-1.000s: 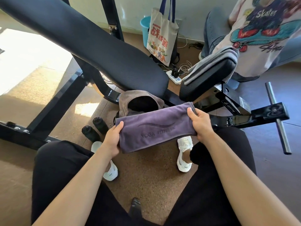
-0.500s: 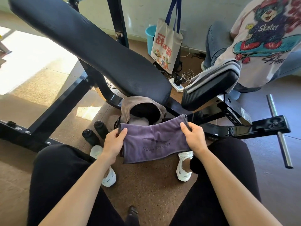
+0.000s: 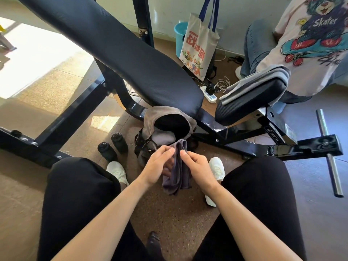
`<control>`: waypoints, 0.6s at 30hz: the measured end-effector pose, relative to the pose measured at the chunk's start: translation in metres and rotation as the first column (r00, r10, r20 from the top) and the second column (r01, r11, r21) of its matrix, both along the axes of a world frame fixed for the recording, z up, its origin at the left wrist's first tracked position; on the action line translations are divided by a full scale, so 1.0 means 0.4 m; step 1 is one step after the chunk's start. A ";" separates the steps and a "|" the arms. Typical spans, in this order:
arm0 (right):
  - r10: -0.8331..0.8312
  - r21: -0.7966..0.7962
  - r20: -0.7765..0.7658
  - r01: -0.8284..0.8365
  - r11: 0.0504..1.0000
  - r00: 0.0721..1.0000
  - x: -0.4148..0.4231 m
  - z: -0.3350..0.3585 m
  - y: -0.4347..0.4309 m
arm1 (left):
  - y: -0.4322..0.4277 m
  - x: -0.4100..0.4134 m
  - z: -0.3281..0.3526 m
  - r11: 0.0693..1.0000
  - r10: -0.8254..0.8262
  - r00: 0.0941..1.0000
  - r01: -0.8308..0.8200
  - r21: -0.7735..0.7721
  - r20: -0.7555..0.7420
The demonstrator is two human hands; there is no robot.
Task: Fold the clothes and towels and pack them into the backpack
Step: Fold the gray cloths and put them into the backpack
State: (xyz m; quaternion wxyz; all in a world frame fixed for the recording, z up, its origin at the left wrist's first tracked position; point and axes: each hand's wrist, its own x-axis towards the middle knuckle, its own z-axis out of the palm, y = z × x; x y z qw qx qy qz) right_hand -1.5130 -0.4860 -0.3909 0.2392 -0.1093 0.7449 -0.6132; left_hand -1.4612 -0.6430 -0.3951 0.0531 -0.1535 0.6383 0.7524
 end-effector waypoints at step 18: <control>-0.119 -0.174 0.672 0.311 0.934 0.731 -0.078 0.071 0.041 | -0.077 -0.023 -0.039 0.976 0.202 0.940 -0.217 0.025 0.274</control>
